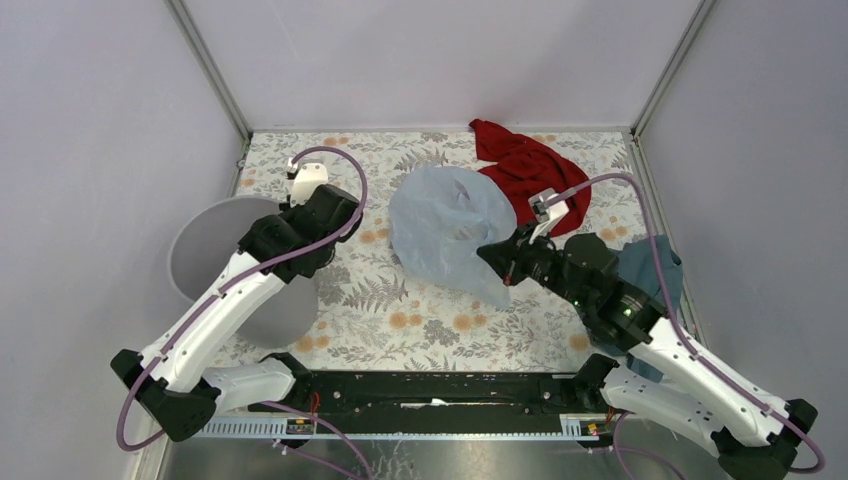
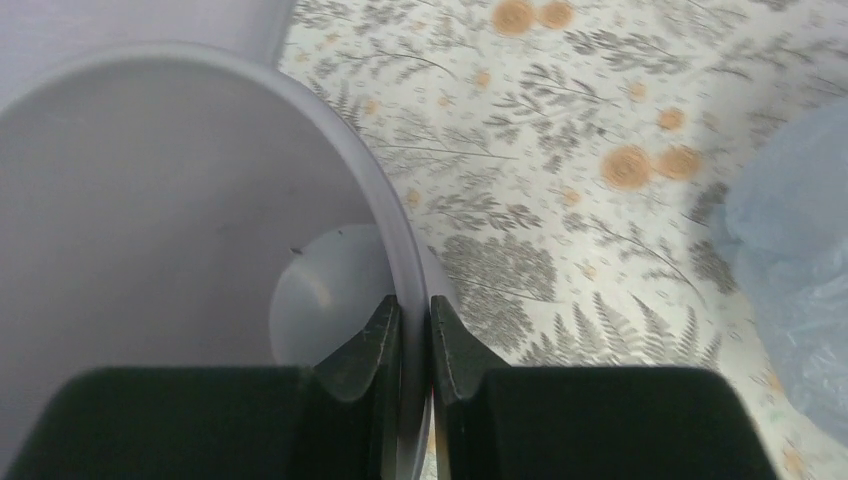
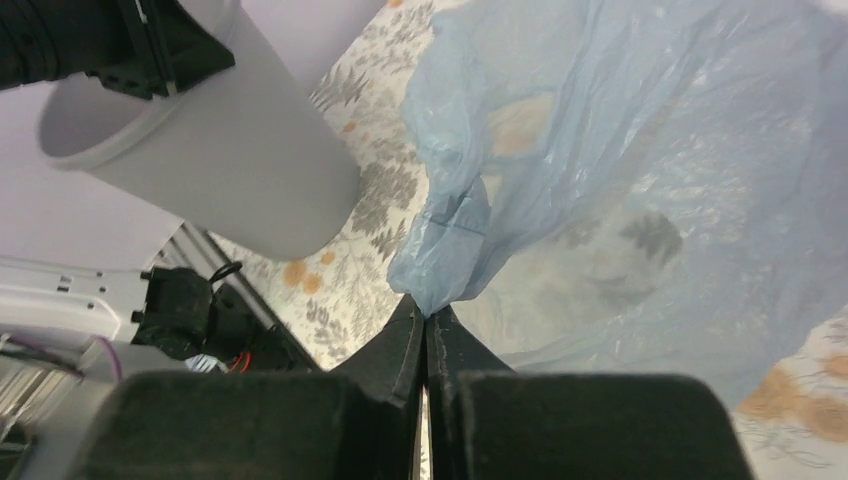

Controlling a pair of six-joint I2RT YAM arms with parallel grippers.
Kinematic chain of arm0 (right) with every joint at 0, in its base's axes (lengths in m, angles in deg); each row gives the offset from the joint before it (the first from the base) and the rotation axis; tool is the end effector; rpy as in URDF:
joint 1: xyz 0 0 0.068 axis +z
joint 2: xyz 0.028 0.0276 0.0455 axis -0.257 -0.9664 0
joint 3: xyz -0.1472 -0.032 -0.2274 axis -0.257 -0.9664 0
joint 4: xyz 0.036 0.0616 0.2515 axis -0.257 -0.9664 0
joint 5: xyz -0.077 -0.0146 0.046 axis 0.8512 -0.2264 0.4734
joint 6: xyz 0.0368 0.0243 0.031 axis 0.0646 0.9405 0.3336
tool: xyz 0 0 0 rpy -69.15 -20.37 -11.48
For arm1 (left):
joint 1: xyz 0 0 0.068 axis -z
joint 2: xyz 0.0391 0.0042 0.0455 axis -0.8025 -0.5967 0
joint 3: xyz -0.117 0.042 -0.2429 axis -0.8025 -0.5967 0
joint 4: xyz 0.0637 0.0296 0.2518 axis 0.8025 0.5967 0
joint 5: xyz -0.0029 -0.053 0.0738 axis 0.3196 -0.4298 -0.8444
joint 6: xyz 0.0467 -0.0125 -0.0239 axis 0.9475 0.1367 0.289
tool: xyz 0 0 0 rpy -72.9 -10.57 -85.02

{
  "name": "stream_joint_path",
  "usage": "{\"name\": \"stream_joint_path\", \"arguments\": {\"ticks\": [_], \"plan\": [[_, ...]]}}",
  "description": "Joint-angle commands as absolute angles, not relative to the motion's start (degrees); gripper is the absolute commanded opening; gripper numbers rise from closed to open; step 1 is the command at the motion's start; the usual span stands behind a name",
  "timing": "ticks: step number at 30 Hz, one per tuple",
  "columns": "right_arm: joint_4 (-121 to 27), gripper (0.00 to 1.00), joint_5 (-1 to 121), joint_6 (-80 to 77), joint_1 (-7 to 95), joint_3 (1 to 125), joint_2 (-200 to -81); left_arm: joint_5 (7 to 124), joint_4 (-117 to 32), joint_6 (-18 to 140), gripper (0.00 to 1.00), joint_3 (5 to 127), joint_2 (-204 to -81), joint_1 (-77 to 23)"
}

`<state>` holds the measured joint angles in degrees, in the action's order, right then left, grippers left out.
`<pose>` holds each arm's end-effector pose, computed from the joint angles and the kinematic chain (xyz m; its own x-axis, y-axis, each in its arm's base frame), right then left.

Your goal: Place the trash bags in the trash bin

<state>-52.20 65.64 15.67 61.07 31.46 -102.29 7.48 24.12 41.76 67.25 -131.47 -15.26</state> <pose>0.1231 0.1302 0.3484 -0.3579 0.2175 -0.9081 -0.6574 0.6319 0.4104 0.1692 -0.0982 0.3683 -0.5894 0.0381 -0.8070 -0.2854 0.9247 0.2520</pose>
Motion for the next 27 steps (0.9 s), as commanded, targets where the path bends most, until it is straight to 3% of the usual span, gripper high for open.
{"name": "stream_joint_path", "arguments": {"ticks": [1,11,20,24,27], "plan": [[-58.5,0.00,72.6,7.3,61.2,41.3,-99.4,20.0,20.0,47.2,0.10,71.3,-130.2,-15.3],[-64.6,0.00,82.3,2.6,61.2,49.5,-91.3,36.0,8.0,47.3,0.02,75.5,-130.9,-8.2],[-66.3,0.00,89.4,2.0,61.2,50.3,-85.6,33.9,-5.1,42.5,0.00,71.8,-136.2,6.7],[-67.8,0.00,91.0,0.7,61.1,52.0,-84.9,36.1,-9.3,41.5,0.11,70.6,-138.0,8.1],[-67.7,0.00,91.7,-1.6,61.2,54.0,-85.8,38.3,-9.3,42.6,0.27,71.9,-139.6,8.6]]}}
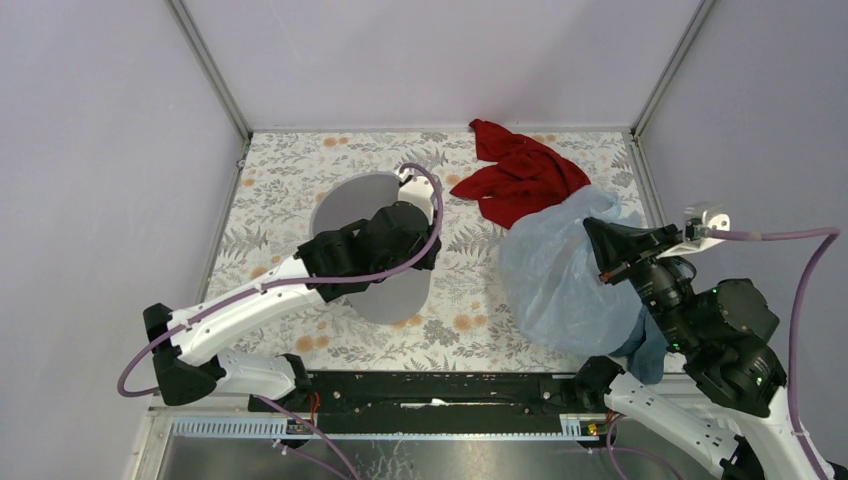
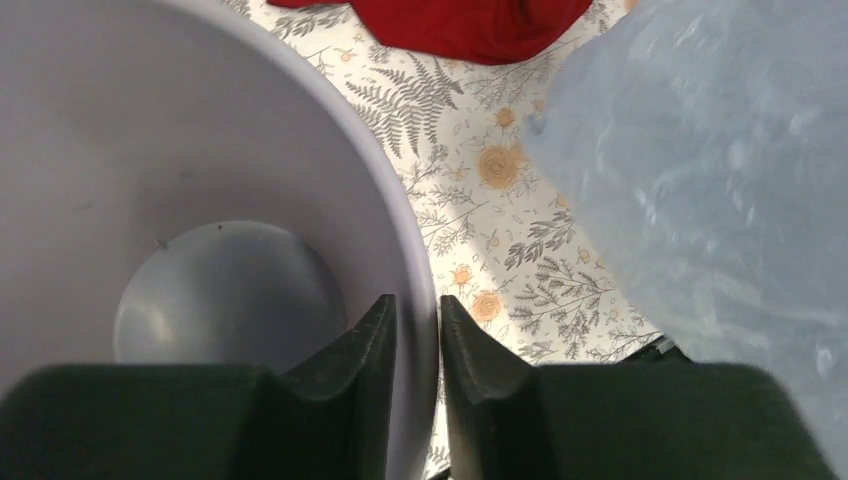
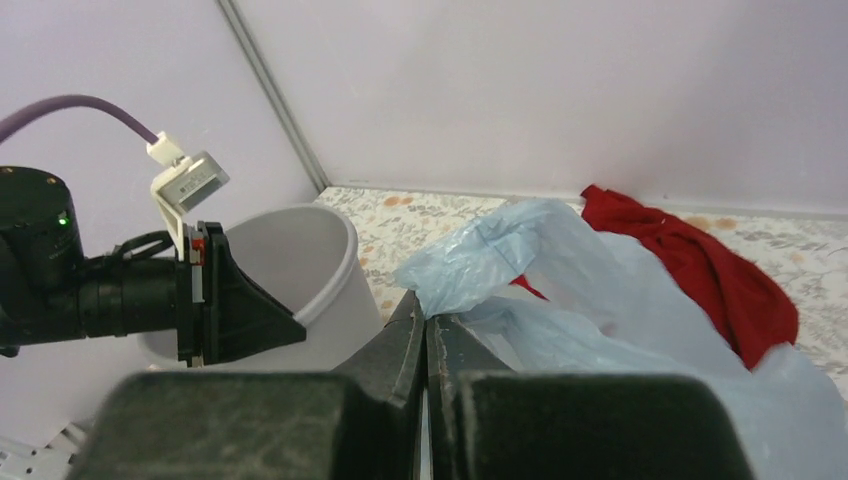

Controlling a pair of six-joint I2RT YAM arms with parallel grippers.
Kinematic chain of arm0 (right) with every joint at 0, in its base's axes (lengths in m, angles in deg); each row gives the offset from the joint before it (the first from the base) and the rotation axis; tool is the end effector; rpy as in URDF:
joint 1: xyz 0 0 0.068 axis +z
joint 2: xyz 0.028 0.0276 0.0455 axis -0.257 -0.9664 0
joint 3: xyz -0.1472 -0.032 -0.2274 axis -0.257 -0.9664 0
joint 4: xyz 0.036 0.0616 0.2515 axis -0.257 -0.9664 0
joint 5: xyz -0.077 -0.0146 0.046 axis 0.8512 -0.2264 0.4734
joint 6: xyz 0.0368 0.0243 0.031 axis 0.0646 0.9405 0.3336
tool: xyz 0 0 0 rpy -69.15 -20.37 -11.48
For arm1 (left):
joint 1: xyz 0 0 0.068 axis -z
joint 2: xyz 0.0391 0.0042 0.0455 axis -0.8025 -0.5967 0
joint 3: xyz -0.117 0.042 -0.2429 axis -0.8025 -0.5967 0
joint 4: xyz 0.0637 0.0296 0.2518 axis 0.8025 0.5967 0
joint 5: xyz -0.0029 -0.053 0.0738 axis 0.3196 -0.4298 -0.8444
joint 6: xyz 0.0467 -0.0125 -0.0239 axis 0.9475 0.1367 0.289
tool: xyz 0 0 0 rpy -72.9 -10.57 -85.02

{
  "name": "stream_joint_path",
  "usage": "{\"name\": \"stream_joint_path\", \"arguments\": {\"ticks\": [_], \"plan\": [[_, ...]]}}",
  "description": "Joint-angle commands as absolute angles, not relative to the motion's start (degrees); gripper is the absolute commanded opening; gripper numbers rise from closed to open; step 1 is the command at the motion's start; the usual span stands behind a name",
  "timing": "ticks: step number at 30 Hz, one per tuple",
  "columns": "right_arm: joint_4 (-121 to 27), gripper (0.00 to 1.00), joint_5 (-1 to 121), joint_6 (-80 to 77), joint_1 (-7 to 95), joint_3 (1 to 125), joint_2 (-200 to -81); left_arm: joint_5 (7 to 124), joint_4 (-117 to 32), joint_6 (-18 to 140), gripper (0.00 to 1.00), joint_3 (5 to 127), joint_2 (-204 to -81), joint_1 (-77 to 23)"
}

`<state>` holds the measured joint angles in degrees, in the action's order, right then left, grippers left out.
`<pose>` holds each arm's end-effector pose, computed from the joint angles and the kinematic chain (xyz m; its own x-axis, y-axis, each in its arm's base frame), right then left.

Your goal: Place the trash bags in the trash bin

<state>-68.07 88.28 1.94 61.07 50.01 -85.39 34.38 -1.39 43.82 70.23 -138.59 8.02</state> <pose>0.0418 0.0256 0.4503 0.0944 0.3428 -0.9347 -0.4655 0.8451 0.2630 0.1386 -0.2253 0.3831 -0.5560 0.0835 -0.8270 0.4395 0.8740 -0.2073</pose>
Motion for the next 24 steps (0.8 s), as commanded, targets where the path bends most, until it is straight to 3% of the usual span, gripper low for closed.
{"name": "stream_joint_path", "arguments": {"ticks": [1,8,12,19,24], "plan": [[-67.5,0.00,91.6,-2.5,61.2,55.1,-86.5,38.8,-9.3,43.0,0.32,72.3,-139.7,8.6],[-61.7,0.00,84.7,-5.4,61.2,62.3,-95.8,40.0,-10.2,43.7,0.79,70.7,-133.3,8.7],[-57.0,0.00,75.0,-4.5,61.2,68.6,-105.1,38.0,-9.7,44.1,0.97,69.0,-125.9,8.7],[-42.9,0.00,53.1,4.8,61.2,82.4,-126.3,33.4,-6.6,44.3,0.99,64.8,-110.5,8.7],[-25.9,0.00,39.3,25.5,61.2,93.0,-141.4,31.1,-1.7,41.4,0.99,63.0,-101.1,8.7]]}}
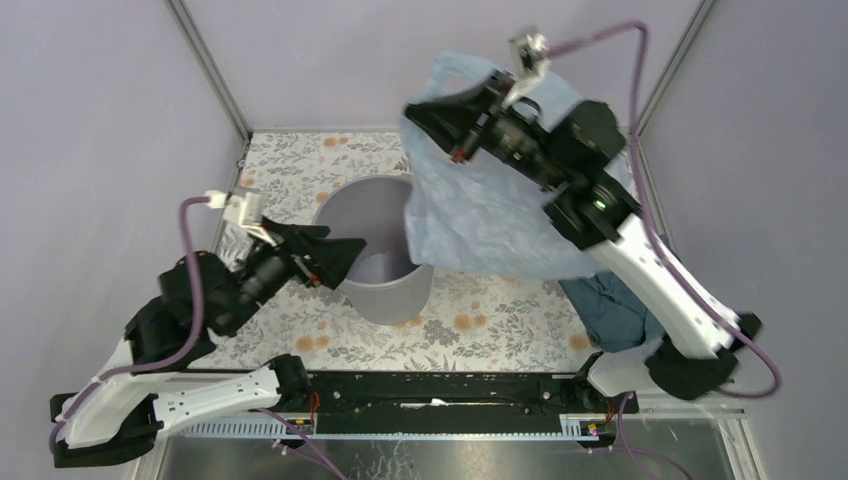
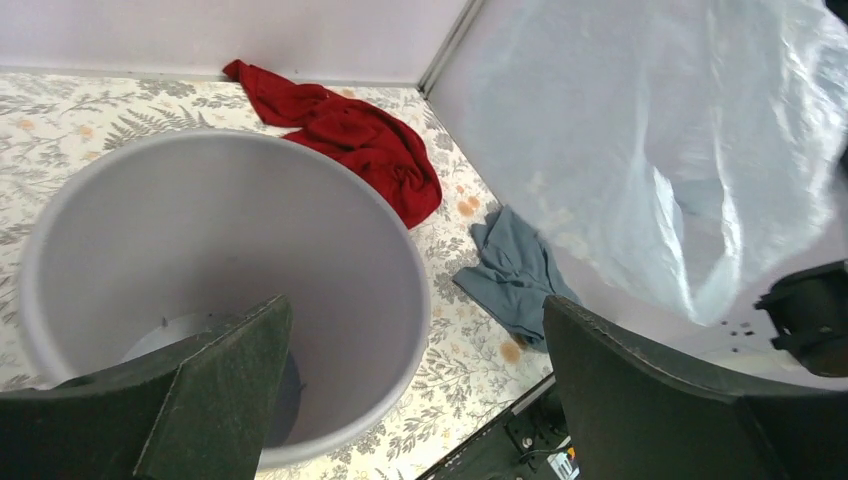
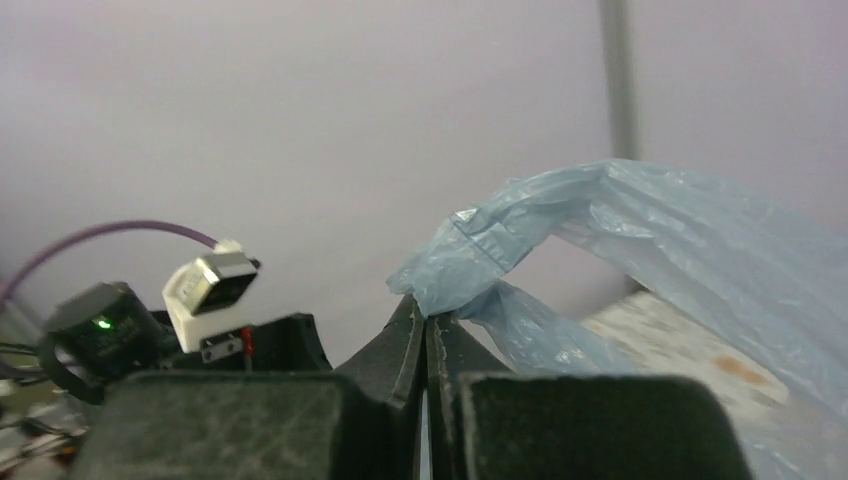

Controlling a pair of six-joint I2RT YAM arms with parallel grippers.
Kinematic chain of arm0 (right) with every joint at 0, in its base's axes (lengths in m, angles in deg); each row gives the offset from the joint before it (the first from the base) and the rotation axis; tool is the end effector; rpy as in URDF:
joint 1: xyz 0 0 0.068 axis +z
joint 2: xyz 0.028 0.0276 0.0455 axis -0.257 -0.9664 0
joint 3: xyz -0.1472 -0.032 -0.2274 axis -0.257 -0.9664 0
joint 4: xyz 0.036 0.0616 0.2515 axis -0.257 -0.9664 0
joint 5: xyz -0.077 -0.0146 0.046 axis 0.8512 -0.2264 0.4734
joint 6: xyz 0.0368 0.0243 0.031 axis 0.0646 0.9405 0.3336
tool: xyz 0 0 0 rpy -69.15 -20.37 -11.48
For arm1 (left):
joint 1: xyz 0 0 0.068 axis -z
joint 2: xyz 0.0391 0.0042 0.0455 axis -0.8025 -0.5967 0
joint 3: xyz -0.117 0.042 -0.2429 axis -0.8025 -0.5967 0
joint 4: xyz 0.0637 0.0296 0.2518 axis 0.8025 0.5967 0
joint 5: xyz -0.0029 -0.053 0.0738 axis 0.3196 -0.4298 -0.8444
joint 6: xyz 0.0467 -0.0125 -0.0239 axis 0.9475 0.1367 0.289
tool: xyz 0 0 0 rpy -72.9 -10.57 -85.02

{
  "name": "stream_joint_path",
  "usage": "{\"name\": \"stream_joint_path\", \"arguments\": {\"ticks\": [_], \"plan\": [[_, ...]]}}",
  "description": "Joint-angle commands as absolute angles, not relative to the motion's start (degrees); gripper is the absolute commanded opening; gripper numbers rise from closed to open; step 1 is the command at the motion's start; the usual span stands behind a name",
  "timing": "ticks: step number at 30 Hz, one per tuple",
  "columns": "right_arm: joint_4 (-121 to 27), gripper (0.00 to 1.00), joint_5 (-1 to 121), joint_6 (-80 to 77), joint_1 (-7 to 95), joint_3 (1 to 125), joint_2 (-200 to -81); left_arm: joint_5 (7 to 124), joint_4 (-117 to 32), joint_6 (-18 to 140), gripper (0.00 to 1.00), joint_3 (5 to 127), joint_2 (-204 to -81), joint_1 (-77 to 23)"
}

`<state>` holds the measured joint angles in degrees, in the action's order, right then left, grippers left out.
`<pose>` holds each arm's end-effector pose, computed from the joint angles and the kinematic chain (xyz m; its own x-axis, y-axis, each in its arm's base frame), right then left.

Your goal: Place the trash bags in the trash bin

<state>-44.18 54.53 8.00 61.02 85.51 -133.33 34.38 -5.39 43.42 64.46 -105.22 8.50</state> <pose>0.1625 0.1809 0.5699 0.0547 0.4552 -0.8887 -0.8962 0.4149 0.1574 0.0568 -0.0769 0.4530 -0.3310 -0.3433 -0.8790 0.5346 0.6994 -0.4744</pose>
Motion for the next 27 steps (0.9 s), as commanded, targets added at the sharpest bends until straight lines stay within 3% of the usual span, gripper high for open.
{"name": "stream_joint_path", "arguments": {"ticks": [1,6,10,19,27], "plan": [[-21.8,0.00,37.6,29.7,61.1,94.9,-144.2,30.4,-0.5,40.5,0.99,62.9,-99.5,8.7],[-13.7,0.00,37.2,43.0,61.2,106.2,-154.8,28.3,4.1,38.0,0.99,62.6,-92.9,8.7],[-11.5,0.00,39.5,45.4,61.2,108.7,-155.2,27.1,7.1,37.2,0.99,63.6,-90.7,8.7],[-14.1,0.00,50.0,44.1,61.0,98.4,-146.7,28.2,7.6,37.5,0.99,63.5,-92.0,8.6],[-15.0,0.00,60.5,46.8,61.1,77.2,-133.1,33.3,5.2,39.7,0.99,65.2,-91.8,8.5]]}}
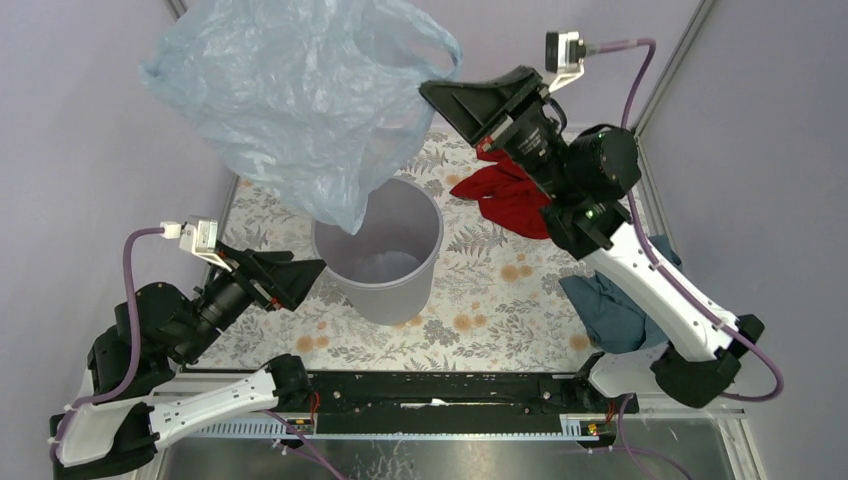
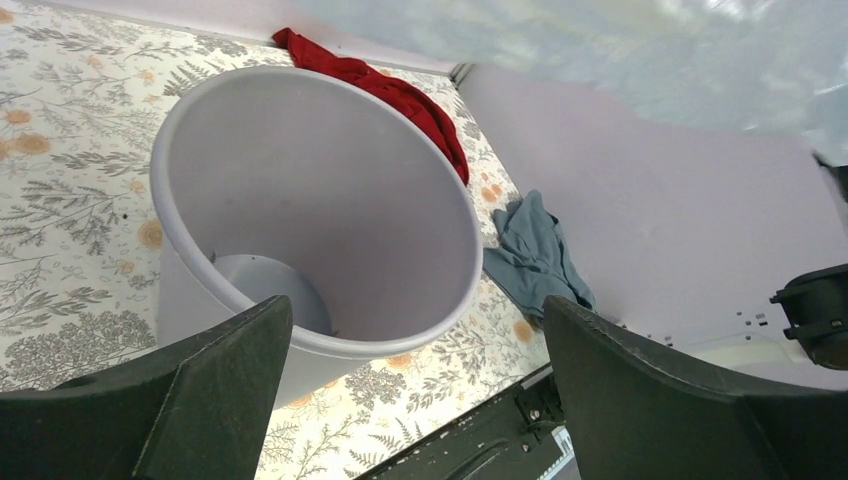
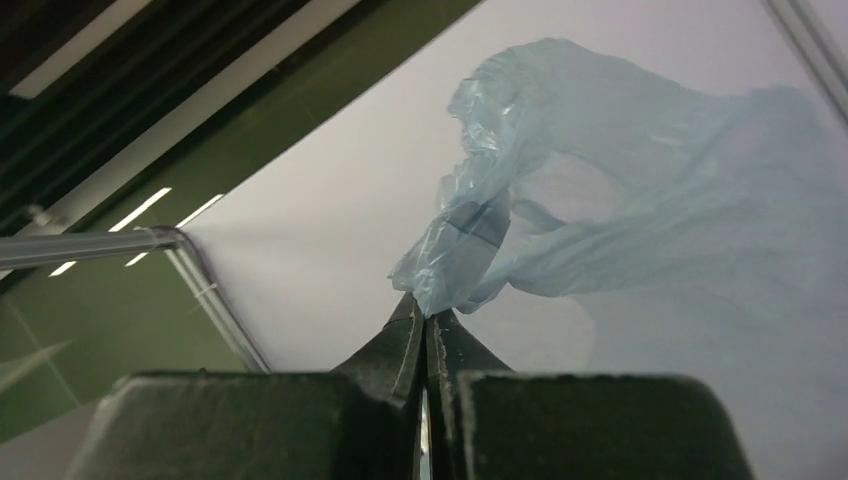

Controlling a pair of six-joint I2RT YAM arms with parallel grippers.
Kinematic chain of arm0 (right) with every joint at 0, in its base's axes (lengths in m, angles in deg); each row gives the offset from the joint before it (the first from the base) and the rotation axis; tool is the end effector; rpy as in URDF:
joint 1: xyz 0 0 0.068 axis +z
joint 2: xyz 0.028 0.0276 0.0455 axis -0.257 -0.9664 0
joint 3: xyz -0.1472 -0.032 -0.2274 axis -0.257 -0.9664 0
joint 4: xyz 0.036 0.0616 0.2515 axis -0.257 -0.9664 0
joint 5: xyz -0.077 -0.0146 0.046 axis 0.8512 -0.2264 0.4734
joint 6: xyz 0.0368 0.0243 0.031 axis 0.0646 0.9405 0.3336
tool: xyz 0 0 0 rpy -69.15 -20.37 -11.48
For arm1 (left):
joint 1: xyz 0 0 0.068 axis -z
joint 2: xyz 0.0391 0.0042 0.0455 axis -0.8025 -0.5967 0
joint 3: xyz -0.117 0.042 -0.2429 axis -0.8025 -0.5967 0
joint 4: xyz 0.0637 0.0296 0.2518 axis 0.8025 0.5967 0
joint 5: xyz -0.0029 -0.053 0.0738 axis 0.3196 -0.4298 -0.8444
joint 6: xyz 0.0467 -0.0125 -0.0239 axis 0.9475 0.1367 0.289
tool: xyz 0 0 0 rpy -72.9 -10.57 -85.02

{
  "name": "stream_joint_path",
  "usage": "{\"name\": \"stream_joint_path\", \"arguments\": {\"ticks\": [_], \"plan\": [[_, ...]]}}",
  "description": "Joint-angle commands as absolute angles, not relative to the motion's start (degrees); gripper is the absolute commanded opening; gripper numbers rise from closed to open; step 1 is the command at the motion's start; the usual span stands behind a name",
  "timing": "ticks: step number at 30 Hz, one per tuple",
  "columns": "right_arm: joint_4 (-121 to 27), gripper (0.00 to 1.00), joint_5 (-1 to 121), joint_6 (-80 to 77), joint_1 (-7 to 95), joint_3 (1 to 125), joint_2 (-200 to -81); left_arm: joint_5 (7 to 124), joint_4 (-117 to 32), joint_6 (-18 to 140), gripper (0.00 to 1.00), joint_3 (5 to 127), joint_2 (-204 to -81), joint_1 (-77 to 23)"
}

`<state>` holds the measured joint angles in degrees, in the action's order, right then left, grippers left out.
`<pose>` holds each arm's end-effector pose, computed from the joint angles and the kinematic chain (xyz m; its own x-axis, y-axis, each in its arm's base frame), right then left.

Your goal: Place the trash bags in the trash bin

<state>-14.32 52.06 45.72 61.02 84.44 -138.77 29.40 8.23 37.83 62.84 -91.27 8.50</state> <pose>0.1707 0.1915 0.5865 -0.3526 0.7599 -0.5461 -0.9051 -0.1288 0.4051 0.0227 -0.0071 0.4291 -0.3501 -0.4229 -0.8358 0.4368 0.7156 -0.5450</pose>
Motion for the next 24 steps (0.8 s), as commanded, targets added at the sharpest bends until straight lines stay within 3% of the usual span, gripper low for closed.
{"name": "stream_joint_path", "arguments": {"ticks": [1,7,12,17,21,24], "plan": [[-16.3,0.00,62.5,46.4,61.1,74.9,-130.5,34.4,4.9,40.1,0.99,65.6,-91.7,8.5],[-20.7,0.00,69.9,43.3,61.1,65.0,-122.2,41.1,4.9,43.0,0.99,68.6,-91.5,6.4],[-28.6,0.00,71.9,38.6,61.1,65.1,-118.3,44.0,5.7,45.0,0.99,71.8,-91.5,2.3],[-32.8,0.00,63.0,32.2,61.1,65.4,-118.0,39.4,7.2,43.3,0.99,76.1,-95.5,1.0],[-39.3,0.00,57.1,28.2,61.1,66.6,-119.3,29.8,16.3,36.0,0.99,84.5,-107.5,1.0],[-43.3,0.00,57.6,24.8,61.1,65.7,-118.1,28.1,14.3,37.4,0.99,86.0,-112.3,1.0]]}}
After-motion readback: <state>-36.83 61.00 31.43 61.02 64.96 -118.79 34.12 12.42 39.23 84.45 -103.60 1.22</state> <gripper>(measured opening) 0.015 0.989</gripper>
